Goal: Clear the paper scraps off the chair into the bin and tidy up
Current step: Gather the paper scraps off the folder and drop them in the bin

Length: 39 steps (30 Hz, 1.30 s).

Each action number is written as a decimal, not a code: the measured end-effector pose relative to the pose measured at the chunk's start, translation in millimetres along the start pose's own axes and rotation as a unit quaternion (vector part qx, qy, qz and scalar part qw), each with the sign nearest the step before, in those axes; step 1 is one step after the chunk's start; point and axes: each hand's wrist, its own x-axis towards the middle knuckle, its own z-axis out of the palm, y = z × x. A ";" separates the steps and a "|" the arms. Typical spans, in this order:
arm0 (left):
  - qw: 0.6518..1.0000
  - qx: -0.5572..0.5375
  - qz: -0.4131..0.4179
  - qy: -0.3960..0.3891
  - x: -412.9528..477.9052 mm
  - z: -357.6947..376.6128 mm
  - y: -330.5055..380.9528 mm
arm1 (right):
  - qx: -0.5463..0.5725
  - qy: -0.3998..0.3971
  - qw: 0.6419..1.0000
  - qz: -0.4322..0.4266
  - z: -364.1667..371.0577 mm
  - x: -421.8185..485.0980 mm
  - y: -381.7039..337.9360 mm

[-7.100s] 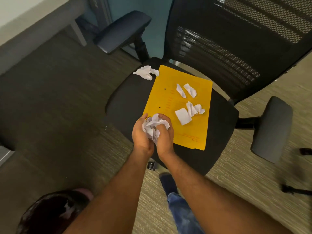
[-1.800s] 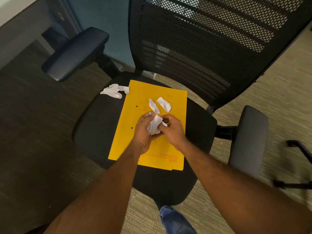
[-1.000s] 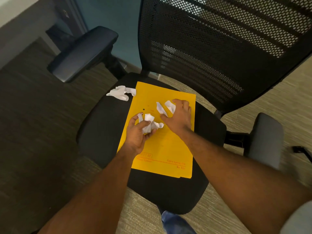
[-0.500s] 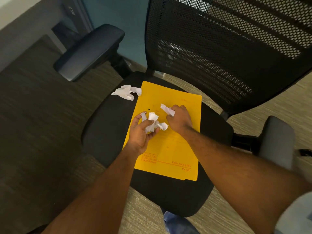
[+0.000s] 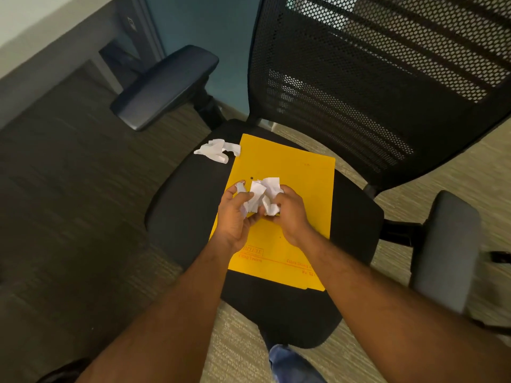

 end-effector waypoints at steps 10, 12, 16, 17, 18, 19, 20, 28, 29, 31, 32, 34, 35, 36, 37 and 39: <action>0.998 0.034 0.024 0.053 -25.3 -19.8 -7.4 | 0.016 0.000 0.999 -0.036 43.1 -40.2 28.7; 0.997 0.030 0.038 0.054 -32.8 -22.8 -5.3 | 0.027 0.001 0.999 -0.037 52.0 -47.1 32.3; 0.995 0.020 0.093 0.022 -45.7 -37.9 -4.7 | 0.037 -0.004 0.999 -0.037 69.3 -61.7 42.4; 0.995 0.016 0.094 0.037 -49.4 -43.4 -3.8 | 0.039 -0.012 0.998 -0.039 73.8 -66.0 45.2; 0.994 0.008 0.091 0.058 -52.3 -49.6 -3.8 | 0.039 -0.021 0.998 -0.040 78.9 -70.3 48.4; 0.993 -0.002 0.087 0.076 -56.2 -55.5 -2.9 | 0.037 -0.029 0.998 -0.040 84.3 -75.1 51.1; 0.992 -0.010 0.086 0.091 -60.0 -61.9 -2.7 | 0.033 -0.034 0.998 -0.040 89.7 -79.5 54.9; 0.980 -0.043 0.094 0.168 -116.8 -125.6 14.3 | -0.024 -0.061 0.997 -0.050 145.4 -130.6 90.0; 0.978 -0.047 0.098 0.177 -125.1 -137.2 17.1 | -0.037 -0.072 0.995 -0.053 153.4 -137.9 95.6; 0.973 -0.055 0.109 0.195 -141.8 -161.0 21.7 | -0.061 -0.091 0.993 -0.051 170.7 -153.4 106.4; 0.970 -0.066 0.113 0.203 -150.1 -173.2 23.4 | -0.069 -0.097 0.992 -0.048 179.5 -160.5 112.7; 0.965 -0.090 0.122 0.212 -168.1 -195.2 27.8 | -0.086 -0.112 0.989 -0.037 197.4 -174.9 126.2; 0.963 -0.100 0.126 0.216 -176.7 -206.0 29.3 | -0.093 -0.123 0.987 -0.034 205.9 -182.5 133.0; 0.961 -0.108 0.131 0.220 -184.4 -217.6 30.2 | -0.102 -0.135 0.985 -0.035 214.2 -189.2 140.9; 0.958 -0.113 0.137 0.226 -192.1 -229.3 30.2 | -0.110 -0.145 0.983 -0.034 222.5 -196.1 148.6; 0.952 -0.122 0.141 0.242 -205.1 -254.0 27.7 | -0.124 -0.157 0.979 -0.036 237.8 -208.4 164.4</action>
